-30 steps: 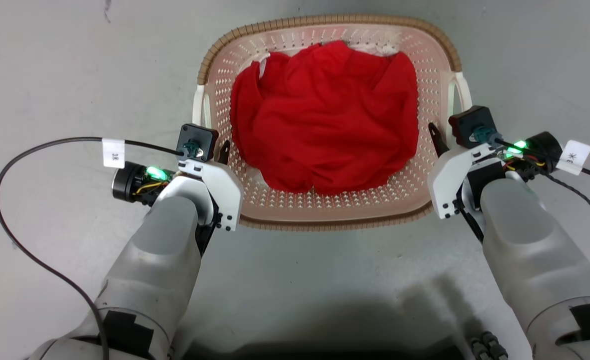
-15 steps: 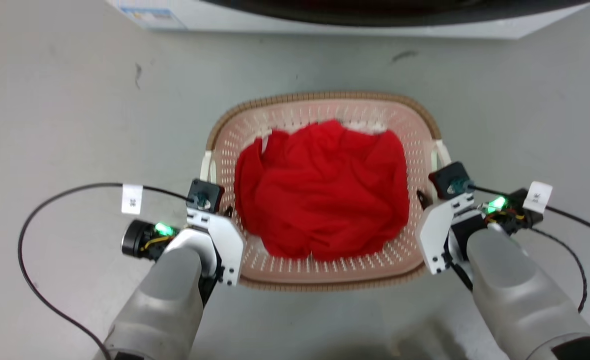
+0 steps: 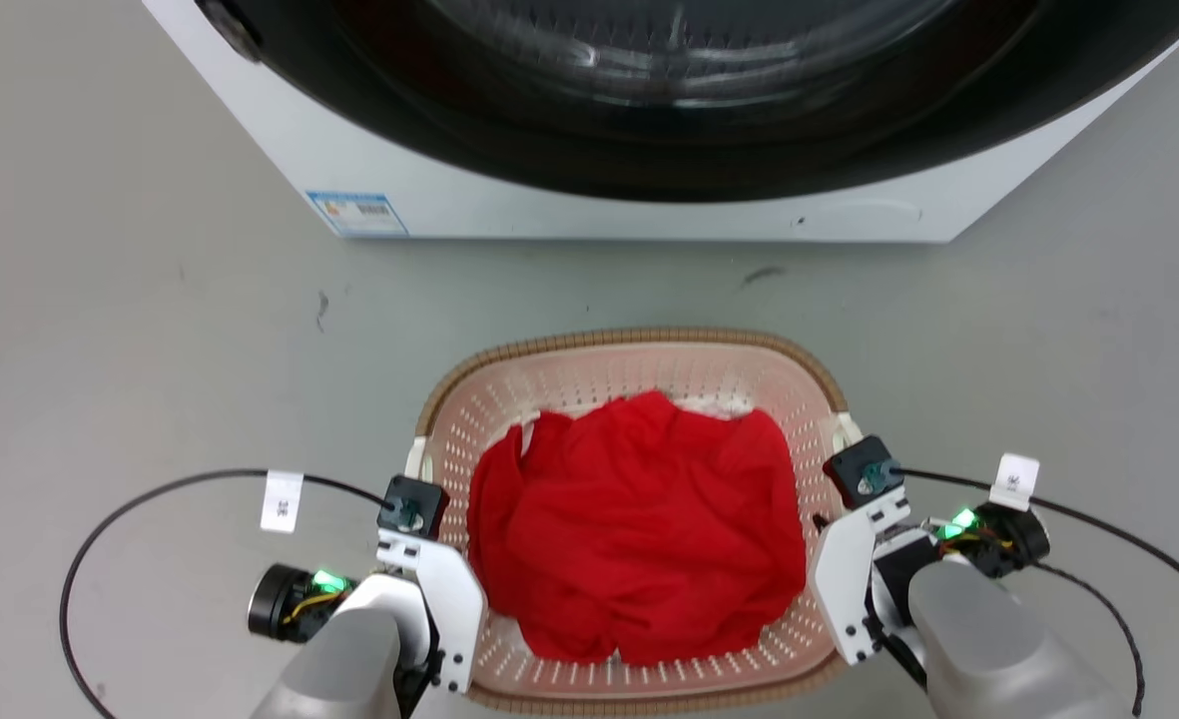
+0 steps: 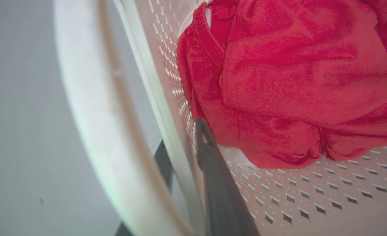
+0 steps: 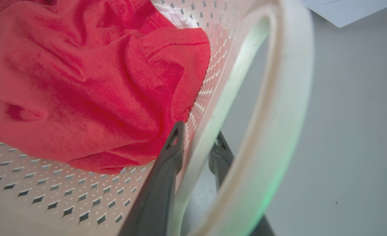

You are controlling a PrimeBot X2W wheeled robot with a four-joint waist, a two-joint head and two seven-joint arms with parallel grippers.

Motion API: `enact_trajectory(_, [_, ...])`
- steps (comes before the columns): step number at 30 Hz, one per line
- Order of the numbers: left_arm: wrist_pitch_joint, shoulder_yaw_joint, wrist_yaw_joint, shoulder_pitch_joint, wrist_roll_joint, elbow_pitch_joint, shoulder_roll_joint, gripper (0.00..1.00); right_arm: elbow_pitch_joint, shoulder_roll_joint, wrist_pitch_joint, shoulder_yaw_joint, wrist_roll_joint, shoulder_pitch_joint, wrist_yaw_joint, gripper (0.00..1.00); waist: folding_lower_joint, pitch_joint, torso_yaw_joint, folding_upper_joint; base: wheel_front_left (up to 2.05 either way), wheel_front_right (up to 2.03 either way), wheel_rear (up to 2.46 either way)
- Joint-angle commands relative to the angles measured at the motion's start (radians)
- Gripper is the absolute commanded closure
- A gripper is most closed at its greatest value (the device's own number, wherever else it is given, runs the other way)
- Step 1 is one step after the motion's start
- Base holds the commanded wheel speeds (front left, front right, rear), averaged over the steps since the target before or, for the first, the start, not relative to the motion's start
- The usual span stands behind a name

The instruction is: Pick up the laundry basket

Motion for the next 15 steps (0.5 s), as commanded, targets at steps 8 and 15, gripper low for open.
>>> enact_trajectory(8, [0.032, -0.045, -0.003, 0.075, -0.053, -0.004, 0.008, 1.00, -0.019, 0.007, 0.045, 0.101, 0.083, 0.082, 0.004, 1.00, 0.0001, -0.169, -0.018, 0.0000, 0.00, 0.00, 0.00])
enact_trajectory(15, [0.068, -0.083, -0.002, 0.132, -0.102, -0.005, 0.006, 1.00, -0.022, 0.008, 0.083, 0.173, 0.146, 0.145, 0.005, 1.00, 0.0001, -0.274, -0.021, 0.0000, 0.00, 0.00, 0.00])
